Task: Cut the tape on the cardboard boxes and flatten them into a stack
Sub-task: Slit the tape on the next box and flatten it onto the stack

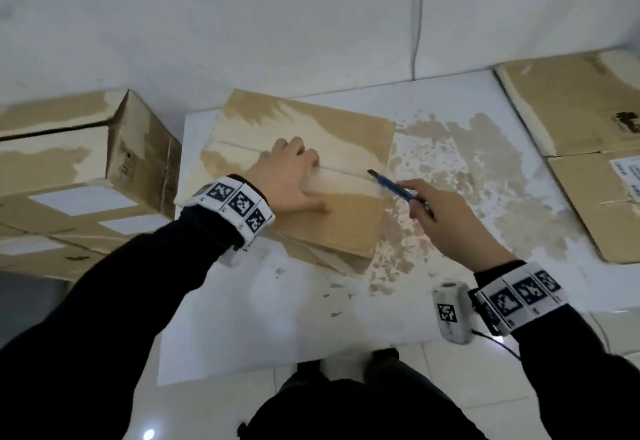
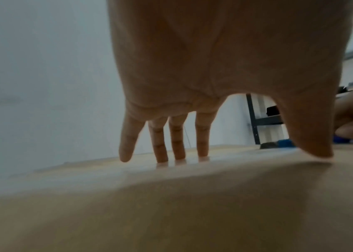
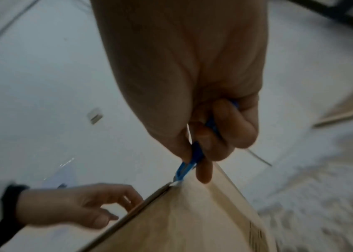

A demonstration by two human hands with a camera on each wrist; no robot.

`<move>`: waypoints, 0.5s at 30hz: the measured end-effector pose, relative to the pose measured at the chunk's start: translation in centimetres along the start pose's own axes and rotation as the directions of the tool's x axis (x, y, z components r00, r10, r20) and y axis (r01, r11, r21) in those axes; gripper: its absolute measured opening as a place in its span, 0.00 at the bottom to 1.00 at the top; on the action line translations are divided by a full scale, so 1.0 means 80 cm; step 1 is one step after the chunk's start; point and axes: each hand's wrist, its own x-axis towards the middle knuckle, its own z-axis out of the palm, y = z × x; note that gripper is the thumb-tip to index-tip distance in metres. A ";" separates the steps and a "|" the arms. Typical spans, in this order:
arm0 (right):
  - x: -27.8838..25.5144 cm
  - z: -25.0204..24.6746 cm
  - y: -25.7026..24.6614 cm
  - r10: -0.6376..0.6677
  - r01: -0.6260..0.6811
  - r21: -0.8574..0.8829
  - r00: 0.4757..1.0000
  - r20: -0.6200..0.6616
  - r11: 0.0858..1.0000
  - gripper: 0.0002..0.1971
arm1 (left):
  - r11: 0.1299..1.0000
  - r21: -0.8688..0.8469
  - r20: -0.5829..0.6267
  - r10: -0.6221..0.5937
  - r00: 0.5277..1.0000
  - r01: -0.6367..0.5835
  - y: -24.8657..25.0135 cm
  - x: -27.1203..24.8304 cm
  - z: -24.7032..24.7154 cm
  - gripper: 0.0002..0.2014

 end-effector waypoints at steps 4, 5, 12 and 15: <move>0.027 -0.034 0.004 -0.162 0.201 -0.254 0.973 0.165 0.946 0.14 | 0.996 0.037 -0.067 -0.080 0.995 0.082 0.024 0.017 0.000 0.29; 0.035 -0.041 0.006 -0.191 0.240 -0.265 0.962 0.197 0.934 0.15 | 0.994 0.056 -0.079 -0.095 0.992 0.099 0.029 0.018 0.001 0.28; 0.098 -0.066 0.006 -0.356 0.438 -0.116 0.834 0.421 0.891 0.20 | 0.979 -0.125 0.163 -0.142 0.976 0.163 0.023 -0.006 -0.020 0.48; 0.115 -0.068 -0.009 -0.385 0.506 -0.143 0.784 0.486 0.850 0.21 | 0.986 -0.053 0.165 -0.145 0.976 0.155 0.029 0.000 -0.024 0.46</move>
